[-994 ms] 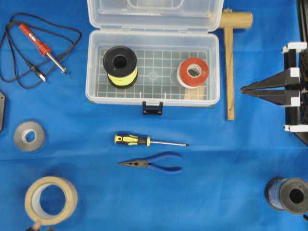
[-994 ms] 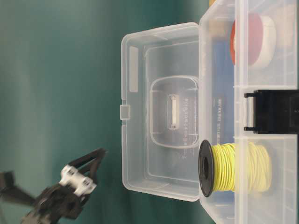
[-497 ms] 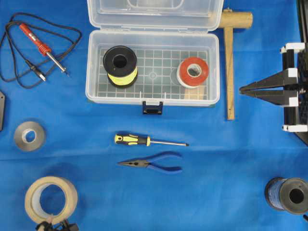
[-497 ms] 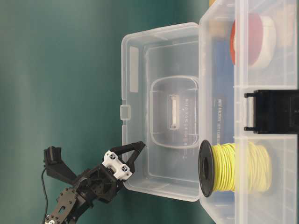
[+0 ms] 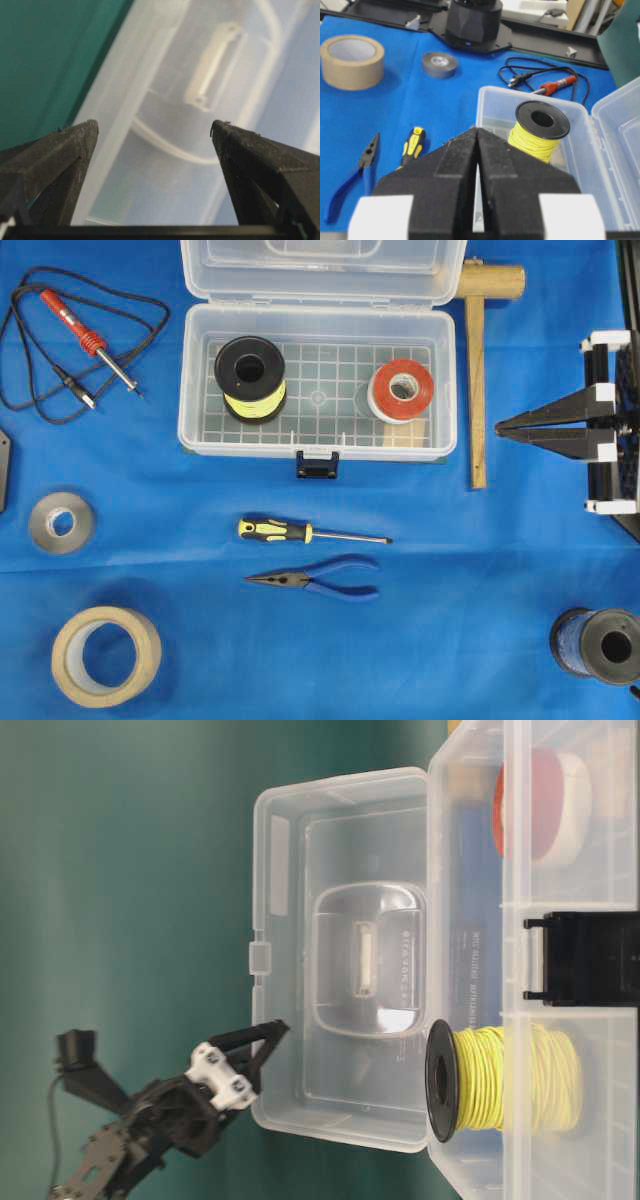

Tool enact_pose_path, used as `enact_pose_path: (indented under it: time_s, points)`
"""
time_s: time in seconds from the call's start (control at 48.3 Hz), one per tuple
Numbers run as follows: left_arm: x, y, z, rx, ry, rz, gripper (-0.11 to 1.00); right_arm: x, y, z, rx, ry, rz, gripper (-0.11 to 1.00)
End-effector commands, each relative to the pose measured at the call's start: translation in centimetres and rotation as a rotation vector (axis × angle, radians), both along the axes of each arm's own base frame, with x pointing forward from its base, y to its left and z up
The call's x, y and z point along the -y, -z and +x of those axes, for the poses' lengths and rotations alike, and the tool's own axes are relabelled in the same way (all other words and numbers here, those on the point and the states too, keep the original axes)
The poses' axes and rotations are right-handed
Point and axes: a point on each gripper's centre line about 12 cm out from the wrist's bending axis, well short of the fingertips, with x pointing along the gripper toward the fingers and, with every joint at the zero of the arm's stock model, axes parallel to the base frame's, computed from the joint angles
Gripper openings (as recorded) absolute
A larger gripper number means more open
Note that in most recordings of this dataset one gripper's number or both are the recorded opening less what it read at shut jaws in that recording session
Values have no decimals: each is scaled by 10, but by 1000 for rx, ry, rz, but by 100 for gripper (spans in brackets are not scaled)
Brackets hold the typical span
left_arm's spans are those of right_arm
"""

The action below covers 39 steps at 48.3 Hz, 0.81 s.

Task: Close the tool box with the left arm.
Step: 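Push the clear lid down with the left gripper to close the box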

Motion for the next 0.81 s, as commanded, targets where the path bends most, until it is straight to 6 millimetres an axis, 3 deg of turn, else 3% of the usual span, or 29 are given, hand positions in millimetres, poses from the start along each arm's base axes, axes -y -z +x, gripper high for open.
enact_pose_path:
  time_s: [0.0, 0.166, 0.476, 0.787]
  points:
    - [31, -12, 7, -3, 63, -15, 89, 0, -5, 2, 14, 1, -3, 0]
    - [51, -23, -1, -8, 94, -24, 89, 1, -6, 2, 18, 3, -2, 0]
    - [95, -25, -20, 37, 70, -126, 89, 1, -6, 2, 20, 3, -2, 0]
    - [171, -13, -28, 45, 177, -221, 89, 1, -8, 2, 25, 2, -5, 0]
